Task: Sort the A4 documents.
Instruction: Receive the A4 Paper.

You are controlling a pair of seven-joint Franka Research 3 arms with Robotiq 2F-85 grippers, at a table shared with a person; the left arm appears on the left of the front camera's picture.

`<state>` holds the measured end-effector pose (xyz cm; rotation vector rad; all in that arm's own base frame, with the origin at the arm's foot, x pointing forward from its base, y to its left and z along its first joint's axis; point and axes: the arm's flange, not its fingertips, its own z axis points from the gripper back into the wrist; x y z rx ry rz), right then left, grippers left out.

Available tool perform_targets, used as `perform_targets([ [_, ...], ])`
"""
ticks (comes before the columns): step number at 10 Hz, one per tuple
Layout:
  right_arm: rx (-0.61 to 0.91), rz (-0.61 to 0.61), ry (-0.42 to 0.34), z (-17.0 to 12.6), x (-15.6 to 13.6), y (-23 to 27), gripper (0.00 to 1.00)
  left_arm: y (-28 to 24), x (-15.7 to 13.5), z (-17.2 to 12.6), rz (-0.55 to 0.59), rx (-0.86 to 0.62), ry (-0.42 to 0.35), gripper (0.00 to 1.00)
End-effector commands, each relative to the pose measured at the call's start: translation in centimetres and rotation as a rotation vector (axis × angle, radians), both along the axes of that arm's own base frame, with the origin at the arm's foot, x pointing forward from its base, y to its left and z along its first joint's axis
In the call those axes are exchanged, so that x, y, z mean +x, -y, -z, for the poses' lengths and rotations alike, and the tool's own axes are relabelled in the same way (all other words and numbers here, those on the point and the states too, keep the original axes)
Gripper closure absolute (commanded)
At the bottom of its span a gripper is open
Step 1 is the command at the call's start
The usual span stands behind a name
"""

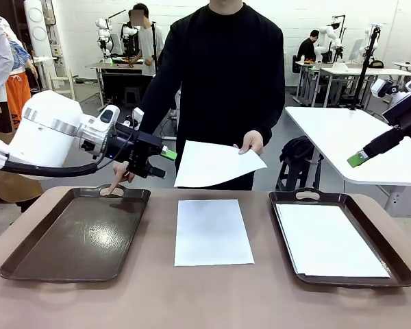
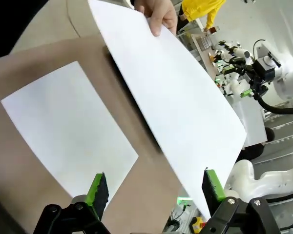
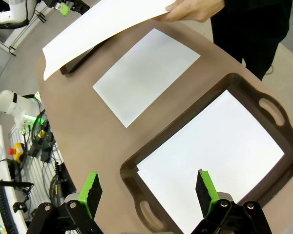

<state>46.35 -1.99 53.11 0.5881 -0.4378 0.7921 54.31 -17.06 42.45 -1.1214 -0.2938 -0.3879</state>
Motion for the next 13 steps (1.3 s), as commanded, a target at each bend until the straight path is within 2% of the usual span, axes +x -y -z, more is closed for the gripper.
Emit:
perform_targets([
  [1,0.000,0.004,0.004,0.0,0.0,-0.1,0.00,1.0,1.2,0.4,-0.006,-0.096,-0.070,0.00],
  [4,0.000,0.004,0.004,0.0,0.0,-0.1,0.00,2.9,2.5,2.0,0.019,-0.130,-0.117,0.00],
  [6,0.000,0.004,0.004,0.0,0.0,-0.1,0.00,3.8,3.5,2.1,0.016,-0.208,-0.160,0.00],
  [8,0.000,0.004,0.004,0.0,0.0,-0.1,0.00,4.1,3.6,2.0,0.005,-0.242,-0.197,0.00],
  [10,0.000,0.004,0.004,0.0,0.0,-0.1,0.00,4.5,3.3,3.0,0.008,-0.242,-0.287,0.00],
  [11,0.000,0.004,0.004,0.0,0.0,-0.1,0.00,4.5,3.2,3.2,0.006,-0.245,-0.297,0.00],
  [12,0.000,0.004,0.004,0.0,0.0,-0.1,0.00,4.5,3.0,3.3,0.006,-0.257,-0.304,0.07],
  [13,0.000,0.004,0.004,0.0,0.0,-0.1,0.00,4.5,2.8,3.5,0.000,-0.263,-0.313,0.20],
])
